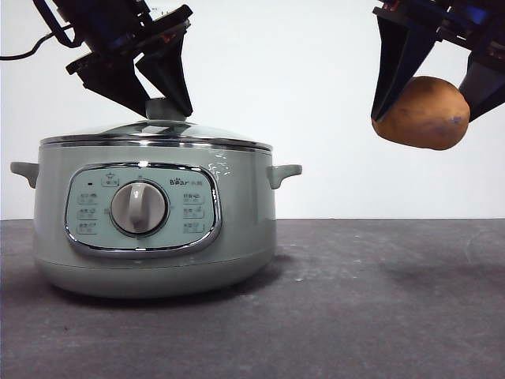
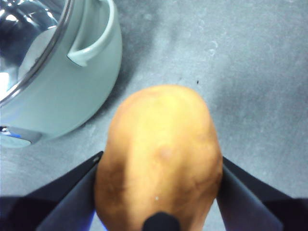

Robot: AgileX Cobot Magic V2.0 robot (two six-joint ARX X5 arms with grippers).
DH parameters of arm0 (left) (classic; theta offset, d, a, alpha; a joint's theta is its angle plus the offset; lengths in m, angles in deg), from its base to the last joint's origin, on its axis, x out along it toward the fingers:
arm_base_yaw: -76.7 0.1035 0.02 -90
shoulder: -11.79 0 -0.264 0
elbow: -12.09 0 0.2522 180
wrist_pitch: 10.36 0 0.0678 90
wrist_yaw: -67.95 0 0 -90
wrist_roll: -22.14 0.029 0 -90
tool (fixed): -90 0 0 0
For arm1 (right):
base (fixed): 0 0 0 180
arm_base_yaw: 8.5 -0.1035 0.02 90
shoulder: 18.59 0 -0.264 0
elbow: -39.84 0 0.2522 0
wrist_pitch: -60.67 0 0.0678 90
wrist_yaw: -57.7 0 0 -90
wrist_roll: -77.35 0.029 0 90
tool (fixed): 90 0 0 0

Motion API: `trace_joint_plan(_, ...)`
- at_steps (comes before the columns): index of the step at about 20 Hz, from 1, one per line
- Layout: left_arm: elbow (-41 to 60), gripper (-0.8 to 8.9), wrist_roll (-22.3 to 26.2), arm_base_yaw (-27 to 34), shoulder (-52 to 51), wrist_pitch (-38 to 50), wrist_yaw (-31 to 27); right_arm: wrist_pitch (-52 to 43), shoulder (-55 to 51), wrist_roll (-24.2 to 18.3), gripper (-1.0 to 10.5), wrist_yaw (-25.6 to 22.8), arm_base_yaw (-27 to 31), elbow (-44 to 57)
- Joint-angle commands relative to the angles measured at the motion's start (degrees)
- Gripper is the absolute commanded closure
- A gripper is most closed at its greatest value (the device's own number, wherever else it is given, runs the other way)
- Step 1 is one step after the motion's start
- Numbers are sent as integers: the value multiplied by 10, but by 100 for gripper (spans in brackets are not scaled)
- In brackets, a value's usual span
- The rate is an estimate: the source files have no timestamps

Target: Pick up the potato,open the lid,put the potato in the pot,close the lid

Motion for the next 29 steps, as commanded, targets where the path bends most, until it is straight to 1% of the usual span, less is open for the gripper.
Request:
trace_joint_plan(1,-21,822,8,-1,-3,6,-2,-18,0,-2,958,3,0,-2)
trace_joint_plan(3,-43,822,8,-1,-15,-2,-20,-20,0,-3,959,8,-1,-14)
trace_joint_plan(4,-56,822,8,-1,-24,-8,-24,-24,0,-3,959,26,-1,-24)
trace_joint_plan(5,-68,822,8,-1,-37,-15,-24,-31,0,-3,959,54,-2,-37)
trace_joint_plan(7,-87,822,8,-1,-66,-29,-28,-46,0,-13,959,94,-2,-65)
trace_joint_plan(10,-101,822,9,-1,-121,-55,-60,-51,23,-24,959,95,-23,-123)
trace_joint_plan(14,-102,822,12,-1,-214,-102,-106,-49,102,-51,959,95,-66,-219)
trace_joint_plan(17,-102,822,13,-1,-282,-149,-159,-26,194,-77,959,93,-98,-308)
trace_joint_plan(22,-102,822,12,-1,-379,-218,-236,13,365,-129,959,92,-127,-460)
trace_joint_plan(24,-102,822,8,-1,-412,-239,-249,25,425,-143,959,91,-130,-508)
trace_joint_plan(26,-102,822,5,-1,-437,-256,-249,28,479,-144,959,92,-130,-540)
trace_joint_plan(29,-102,822,3,-1,-452,-275,-249,23,536,-158,959,89,-130,-554)
